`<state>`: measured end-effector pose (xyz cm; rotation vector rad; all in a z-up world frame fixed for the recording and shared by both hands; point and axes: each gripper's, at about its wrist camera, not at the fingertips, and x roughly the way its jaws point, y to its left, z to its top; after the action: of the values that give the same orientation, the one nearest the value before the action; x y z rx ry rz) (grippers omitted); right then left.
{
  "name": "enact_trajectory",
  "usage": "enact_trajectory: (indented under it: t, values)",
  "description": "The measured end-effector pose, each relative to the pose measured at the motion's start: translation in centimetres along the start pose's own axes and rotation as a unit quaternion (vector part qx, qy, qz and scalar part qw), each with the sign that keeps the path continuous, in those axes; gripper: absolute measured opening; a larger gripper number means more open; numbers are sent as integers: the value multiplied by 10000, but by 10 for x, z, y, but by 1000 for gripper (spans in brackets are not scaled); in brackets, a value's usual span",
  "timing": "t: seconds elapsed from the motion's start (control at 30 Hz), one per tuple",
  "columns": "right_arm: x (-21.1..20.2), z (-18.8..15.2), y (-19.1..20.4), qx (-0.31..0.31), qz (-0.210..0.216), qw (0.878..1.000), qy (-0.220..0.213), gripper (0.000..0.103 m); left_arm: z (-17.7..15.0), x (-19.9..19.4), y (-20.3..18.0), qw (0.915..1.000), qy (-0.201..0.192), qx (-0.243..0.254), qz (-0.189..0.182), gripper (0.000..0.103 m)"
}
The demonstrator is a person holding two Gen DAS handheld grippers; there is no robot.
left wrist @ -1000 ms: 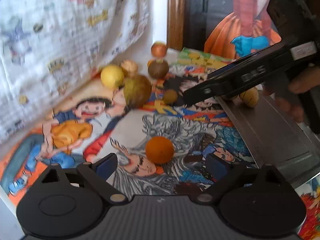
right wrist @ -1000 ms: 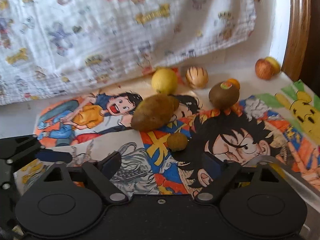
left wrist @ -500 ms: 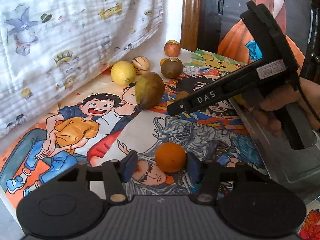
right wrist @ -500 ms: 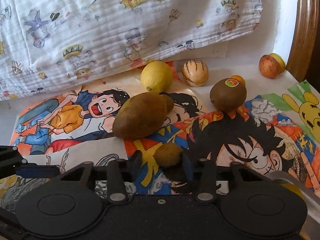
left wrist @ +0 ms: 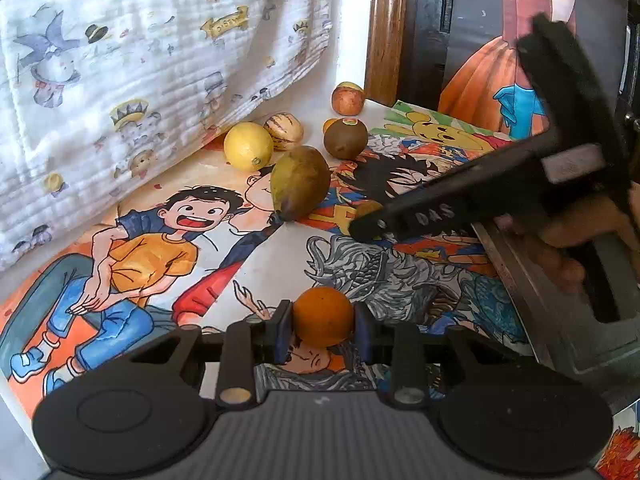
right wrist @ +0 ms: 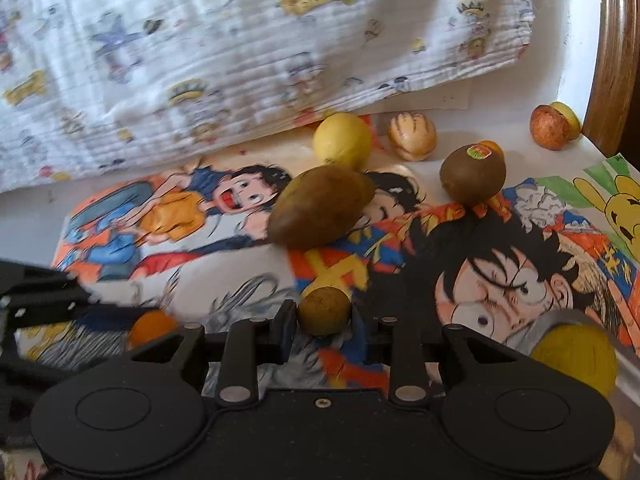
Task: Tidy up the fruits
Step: 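Grasp the mandarin orange with the left tool while the right tool grasps a small yellow fruit, then carry the orange and small fruit onto the tray and open both tools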
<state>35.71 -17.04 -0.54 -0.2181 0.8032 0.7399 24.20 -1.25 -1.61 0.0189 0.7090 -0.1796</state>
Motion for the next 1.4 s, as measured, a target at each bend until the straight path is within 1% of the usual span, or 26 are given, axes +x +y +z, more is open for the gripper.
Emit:
enact_trajectory:
  t: [0.23,0.43,0.57,0.67,0.87,1.0,1.13,1.27,1.4]
  values:
    - [-30,-21,9,49,119,9999,-69,31,-4,-9,-2,9998,53,-187,68,34]
    - [-67,-42,14,220,164,9990,-359,31,-6,-21,-9,9992,211,-280,191,34]
    - [-93,-60,13,356,126,9978,-544,31,-9,-34,-18,9990,237,-300,224,34]
    - [-109,-72,6,504,98,9967,-631,31,-8,-45,-28,9992,187,-272,225,34]
    - [-140,-94,-15,765,-151,9934,-843,31,3,-61,-52,9993,32,-189,311,34]
    - [-158,-109,-28,841,-382,9910,-967,31,12,-63,-69,9995,-42,-154,266,34]
    - [-170,-124,-39,778,-724,9889,-1042,31,21,-58,-93,9999,-101,51,112,34]
    - [-175,-136,-53,801,-1020,9856,-1083,31,27,-47,-115,9996,-40,288,-30,34]
    - [-174,-147,-64,749,-1275,9823,-1146,31,34,-30,-131,9989,4,402,-227,34]
